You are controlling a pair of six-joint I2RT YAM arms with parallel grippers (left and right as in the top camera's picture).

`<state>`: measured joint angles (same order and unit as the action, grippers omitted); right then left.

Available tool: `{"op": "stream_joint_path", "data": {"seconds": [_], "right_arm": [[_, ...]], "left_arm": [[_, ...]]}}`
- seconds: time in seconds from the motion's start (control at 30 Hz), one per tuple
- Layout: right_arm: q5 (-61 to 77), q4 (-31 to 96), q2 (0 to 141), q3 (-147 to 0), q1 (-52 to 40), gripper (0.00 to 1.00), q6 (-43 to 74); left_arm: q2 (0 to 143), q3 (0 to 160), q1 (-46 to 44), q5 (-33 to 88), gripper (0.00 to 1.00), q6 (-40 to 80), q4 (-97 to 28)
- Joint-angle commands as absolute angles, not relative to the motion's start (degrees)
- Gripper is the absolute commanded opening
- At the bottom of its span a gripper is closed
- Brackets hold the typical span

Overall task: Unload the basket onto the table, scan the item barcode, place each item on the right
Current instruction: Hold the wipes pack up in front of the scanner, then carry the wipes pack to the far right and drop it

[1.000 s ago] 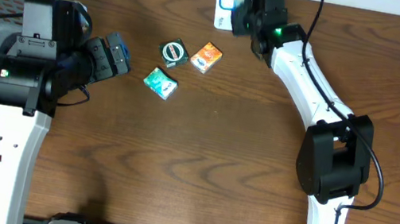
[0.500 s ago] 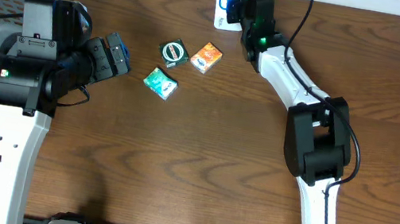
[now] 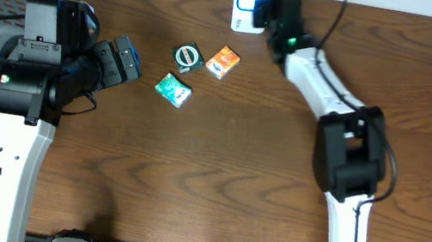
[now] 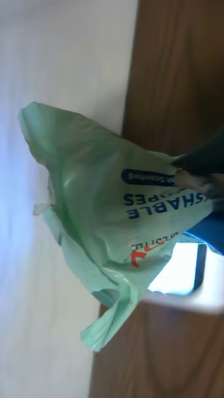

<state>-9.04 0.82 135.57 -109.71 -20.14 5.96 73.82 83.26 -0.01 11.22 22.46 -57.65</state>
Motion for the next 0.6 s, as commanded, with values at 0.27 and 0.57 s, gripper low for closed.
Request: {"op": "stream_joint_path", "data": {"seconds": [0.27, 0.57], "right_arm": [[-23.57, 30.68, 126.15, -110.13, 4.67, 0.21, 6.55], [-7.97, 39.29, 127.52, -110.08, 15.03, 0.93, 7.27]], "left_arm": [[73.84, 83.48, 0.25, 10.85, 0.98, 22.09, -57.67], [73.84, 83.48, 0.25, 10.85, 0.98, 22.09, -57.67]]}}
